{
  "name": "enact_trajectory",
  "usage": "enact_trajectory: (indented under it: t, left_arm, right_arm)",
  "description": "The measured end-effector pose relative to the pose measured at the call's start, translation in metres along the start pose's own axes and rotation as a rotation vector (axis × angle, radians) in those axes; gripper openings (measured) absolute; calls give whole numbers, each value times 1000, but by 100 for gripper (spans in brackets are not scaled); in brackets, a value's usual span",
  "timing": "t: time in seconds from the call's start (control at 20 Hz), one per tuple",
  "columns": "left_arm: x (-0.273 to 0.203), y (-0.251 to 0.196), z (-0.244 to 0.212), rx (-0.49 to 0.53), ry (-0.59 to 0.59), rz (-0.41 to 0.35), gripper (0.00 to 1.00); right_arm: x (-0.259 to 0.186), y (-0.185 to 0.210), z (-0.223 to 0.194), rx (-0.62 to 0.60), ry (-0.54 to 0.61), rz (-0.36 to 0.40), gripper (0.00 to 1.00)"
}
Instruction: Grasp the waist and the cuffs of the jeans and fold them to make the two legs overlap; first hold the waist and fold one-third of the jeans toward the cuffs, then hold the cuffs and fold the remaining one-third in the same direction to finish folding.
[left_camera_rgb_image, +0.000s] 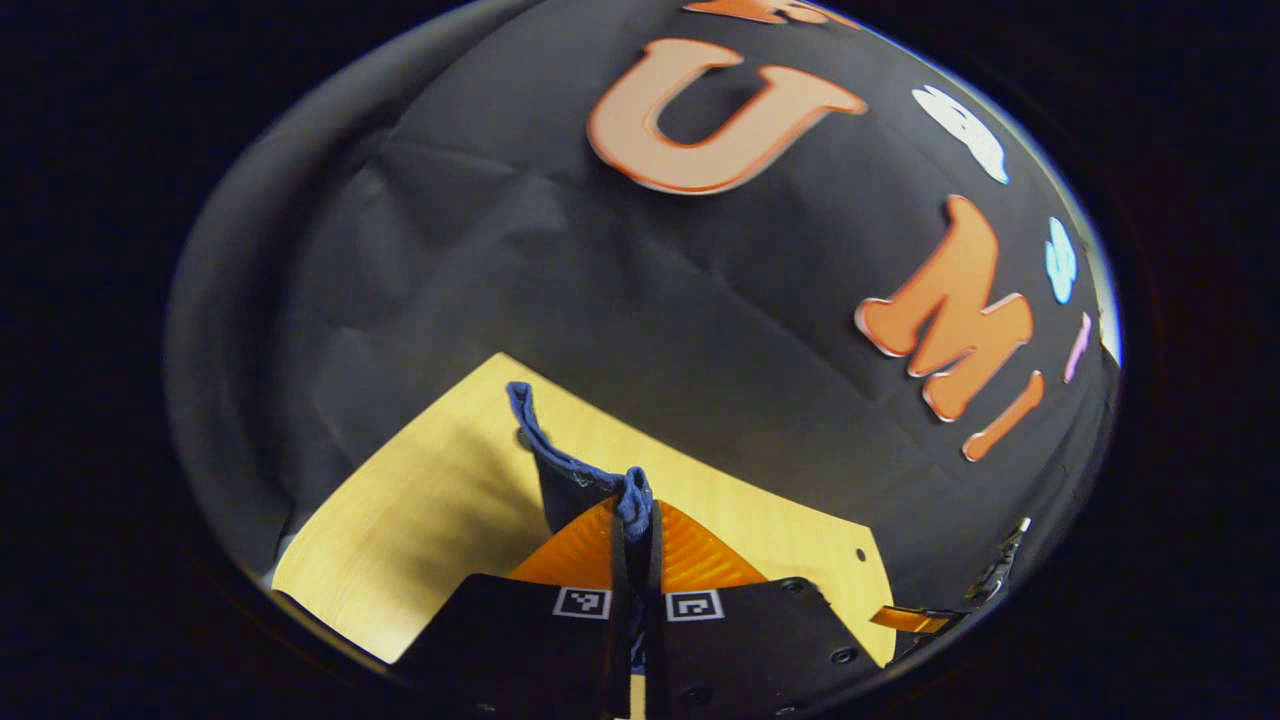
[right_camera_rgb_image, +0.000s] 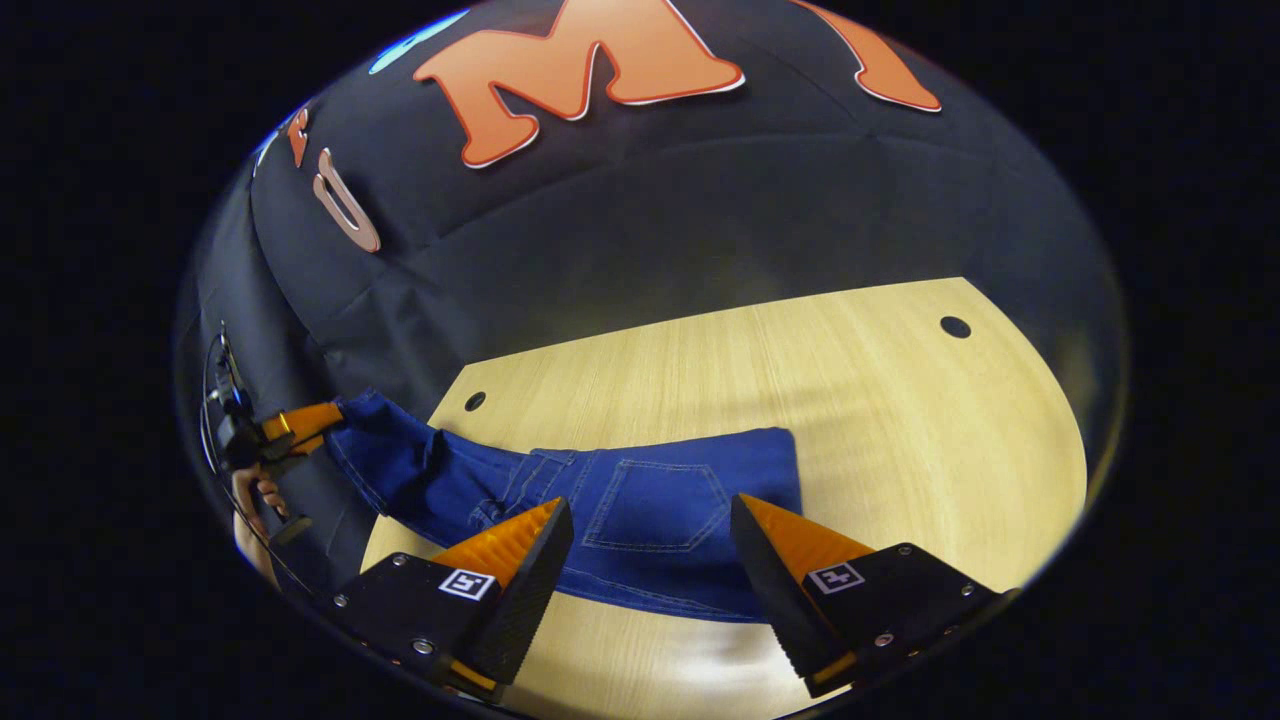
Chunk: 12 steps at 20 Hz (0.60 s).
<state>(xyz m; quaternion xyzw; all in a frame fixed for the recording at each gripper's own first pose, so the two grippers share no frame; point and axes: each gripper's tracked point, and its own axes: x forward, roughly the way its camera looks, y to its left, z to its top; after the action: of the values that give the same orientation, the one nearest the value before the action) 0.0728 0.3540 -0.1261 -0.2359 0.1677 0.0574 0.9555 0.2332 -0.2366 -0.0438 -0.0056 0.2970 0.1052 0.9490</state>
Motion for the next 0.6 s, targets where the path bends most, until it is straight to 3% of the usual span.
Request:
enact_trajectory:
  t: [0.3, 0.6]
  left_arm:
    - [9, -160, -24, 189, 46, -130, 6]
    - [77, -264, -150, 338, 193, -172, 6]
  right_arm:
    - [-39, -60, 20, 61, -70, -3, 97]
    - [-76, -122, 9, 101, -88, -50, 98]
